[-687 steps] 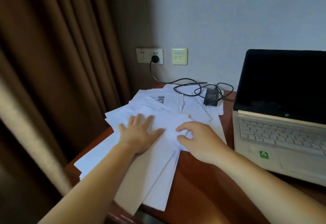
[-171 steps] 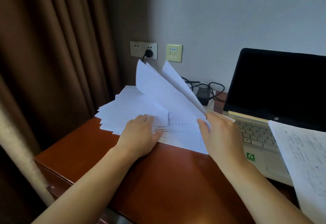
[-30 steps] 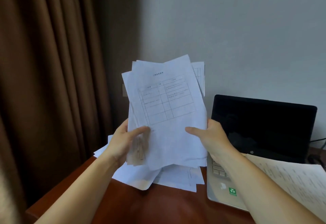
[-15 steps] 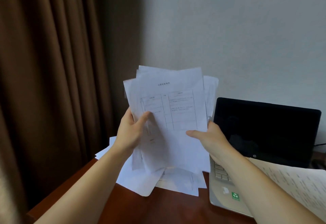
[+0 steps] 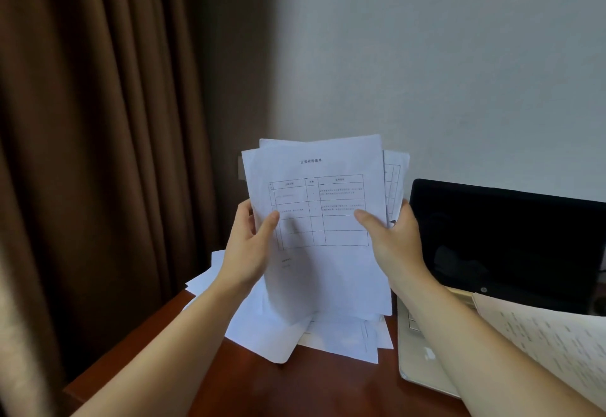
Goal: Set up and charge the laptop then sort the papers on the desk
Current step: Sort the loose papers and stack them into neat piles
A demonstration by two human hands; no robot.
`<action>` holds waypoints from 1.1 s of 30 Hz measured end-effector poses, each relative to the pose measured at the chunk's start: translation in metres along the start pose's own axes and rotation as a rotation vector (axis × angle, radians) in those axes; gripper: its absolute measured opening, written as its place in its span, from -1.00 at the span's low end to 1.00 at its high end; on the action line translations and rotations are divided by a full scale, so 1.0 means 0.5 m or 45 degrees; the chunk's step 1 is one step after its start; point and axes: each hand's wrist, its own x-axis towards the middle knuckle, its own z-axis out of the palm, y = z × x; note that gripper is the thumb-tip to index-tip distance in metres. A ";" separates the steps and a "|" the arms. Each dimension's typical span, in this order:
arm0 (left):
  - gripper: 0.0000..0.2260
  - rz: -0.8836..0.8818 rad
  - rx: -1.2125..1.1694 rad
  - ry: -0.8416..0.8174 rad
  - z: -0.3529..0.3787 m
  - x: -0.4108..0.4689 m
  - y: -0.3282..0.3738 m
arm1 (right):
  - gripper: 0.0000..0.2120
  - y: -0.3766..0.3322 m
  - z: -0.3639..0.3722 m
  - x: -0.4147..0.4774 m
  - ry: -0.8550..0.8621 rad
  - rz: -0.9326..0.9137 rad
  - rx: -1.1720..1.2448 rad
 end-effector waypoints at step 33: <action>-0.79 -0.247 0.106 -0.111 -0.003 -0.014 0.020 | -0.64 0.014 -0.020 -0.008 -0.144 0.082 -0.183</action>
